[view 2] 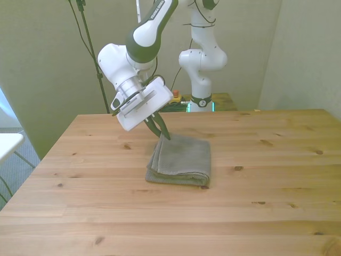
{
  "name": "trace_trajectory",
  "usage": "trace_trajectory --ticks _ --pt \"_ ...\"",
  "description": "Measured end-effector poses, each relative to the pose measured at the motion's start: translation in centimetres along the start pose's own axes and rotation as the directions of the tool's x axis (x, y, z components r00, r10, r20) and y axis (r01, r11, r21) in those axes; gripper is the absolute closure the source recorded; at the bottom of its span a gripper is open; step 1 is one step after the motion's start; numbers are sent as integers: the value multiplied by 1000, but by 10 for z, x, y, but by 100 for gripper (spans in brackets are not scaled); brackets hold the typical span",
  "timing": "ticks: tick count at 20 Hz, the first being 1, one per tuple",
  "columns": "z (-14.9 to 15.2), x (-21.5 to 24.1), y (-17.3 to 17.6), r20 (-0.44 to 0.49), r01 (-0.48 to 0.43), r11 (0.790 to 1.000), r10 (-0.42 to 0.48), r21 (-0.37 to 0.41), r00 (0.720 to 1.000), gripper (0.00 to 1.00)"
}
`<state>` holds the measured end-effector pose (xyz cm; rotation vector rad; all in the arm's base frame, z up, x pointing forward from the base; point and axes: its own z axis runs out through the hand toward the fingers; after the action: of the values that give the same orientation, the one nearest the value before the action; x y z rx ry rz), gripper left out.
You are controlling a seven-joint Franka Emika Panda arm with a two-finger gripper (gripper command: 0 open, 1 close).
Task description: Unfold the towel
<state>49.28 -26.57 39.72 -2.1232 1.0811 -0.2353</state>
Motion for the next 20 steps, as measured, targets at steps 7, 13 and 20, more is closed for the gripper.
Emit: trace_trajectory --ticks 7,13,20 --pt "24 -40 -63 47 82 997 -82 -3 996 100" --pt "64 -87 -106 79 175 984 -171 -46 982 100" --pt "127 -146 -119 106 245 964 -234 -105 966 100"
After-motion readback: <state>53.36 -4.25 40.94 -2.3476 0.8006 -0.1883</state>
